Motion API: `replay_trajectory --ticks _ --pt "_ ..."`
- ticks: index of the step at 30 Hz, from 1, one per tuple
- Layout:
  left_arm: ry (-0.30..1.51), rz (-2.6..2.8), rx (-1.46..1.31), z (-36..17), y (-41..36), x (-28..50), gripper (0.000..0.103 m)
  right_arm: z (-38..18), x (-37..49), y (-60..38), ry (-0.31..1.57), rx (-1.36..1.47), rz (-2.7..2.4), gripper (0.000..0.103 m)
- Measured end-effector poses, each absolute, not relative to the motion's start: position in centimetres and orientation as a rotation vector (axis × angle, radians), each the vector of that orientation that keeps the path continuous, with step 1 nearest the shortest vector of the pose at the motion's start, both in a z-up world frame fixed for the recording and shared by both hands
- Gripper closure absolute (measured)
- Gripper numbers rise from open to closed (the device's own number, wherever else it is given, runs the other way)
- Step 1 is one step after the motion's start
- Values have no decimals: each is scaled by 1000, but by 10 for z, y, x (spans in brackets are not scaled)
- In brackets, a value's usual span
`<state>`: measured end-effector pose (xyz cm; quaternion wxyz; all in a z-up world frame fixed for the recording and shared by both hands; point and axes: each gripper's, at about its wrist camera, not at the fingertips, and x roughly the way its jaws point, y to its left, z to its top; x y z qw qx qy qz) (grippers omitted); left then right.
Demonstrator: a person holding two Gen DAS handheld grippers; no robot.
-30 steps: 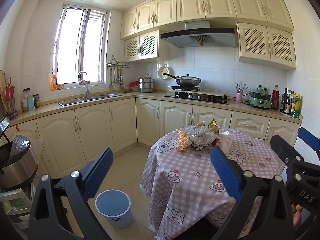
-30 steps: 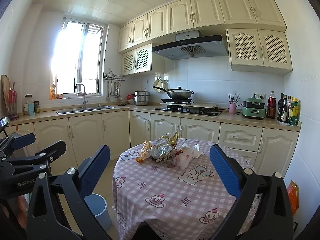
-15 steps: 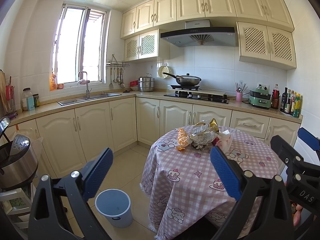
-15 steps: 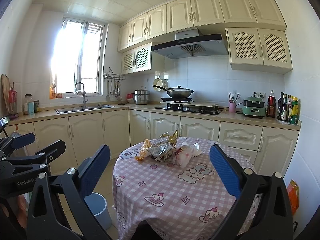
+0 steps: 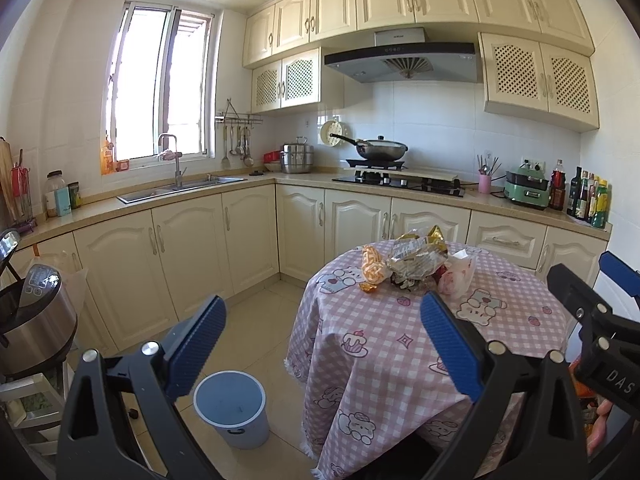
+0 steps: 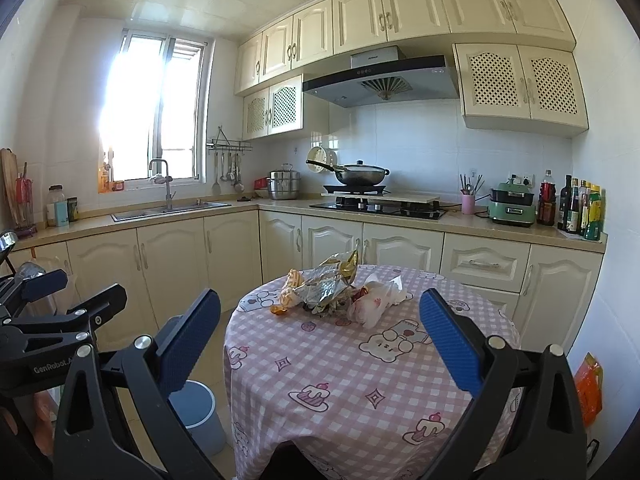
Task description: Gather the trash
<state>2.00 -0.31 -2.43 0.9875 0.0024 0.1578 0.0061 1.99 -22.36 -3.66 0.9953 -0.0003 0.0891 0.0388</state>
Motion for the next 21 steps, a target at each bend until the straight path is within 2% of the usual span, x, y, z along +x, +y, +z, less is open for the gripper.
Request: replay_trajectory --ticks 13,21 --pt "431 23 14 -51 -7 81 7 -59 74 -245 273 42 54 7" --pt "486 -102 36 -66 -47 143 7 -83 128 -286 359 99 -25 7"
